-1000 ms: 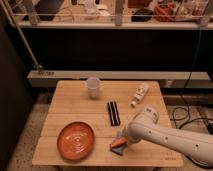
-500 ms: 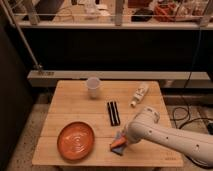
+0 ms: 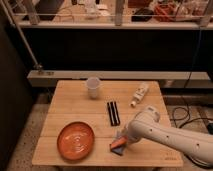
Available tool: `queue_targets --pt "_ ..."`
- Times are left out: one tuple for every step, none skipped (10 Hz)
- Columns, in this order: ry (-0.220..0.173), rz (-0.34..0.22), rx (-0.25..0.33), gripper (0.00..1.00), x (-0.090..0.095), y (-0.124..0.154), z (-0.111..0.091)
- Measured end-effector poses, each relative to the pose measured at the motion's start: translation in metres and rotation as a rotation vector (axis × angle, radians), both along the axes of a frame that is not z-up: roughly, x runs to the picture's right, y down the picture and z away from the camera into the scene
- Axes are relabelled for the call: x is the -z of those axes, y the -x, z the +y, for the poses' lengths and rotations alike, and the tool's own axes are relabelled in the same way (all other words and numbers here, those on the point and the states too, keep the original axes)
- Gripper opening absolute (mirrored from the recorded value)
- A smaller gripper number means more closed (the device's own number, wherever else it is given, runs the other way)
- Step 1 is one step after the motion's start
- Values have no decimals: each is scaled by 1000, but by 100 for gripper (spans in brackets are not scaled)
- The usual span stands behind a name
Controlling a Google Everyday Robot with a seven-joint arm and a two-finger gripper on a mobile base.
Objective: Place the pepper on the white sponge
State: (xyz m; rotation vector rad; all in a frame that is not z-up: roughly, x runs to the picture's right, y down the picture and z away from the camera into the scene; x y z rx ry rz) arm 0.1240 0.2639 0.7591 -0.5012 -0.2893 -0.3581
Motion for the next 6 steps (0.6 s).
queue_targets --pt "2 -3 1 48 1 0 0" --pt "3 -3 0 48 1 -1 -1" --pt "6 -2 -1 48 1 -3 -2" --pt "7 -4 -1 46 1 -3 -4" --pt "11 -5 1 38 1 -3 -5" --pt "12 -7 1 33 1 -3 -6"
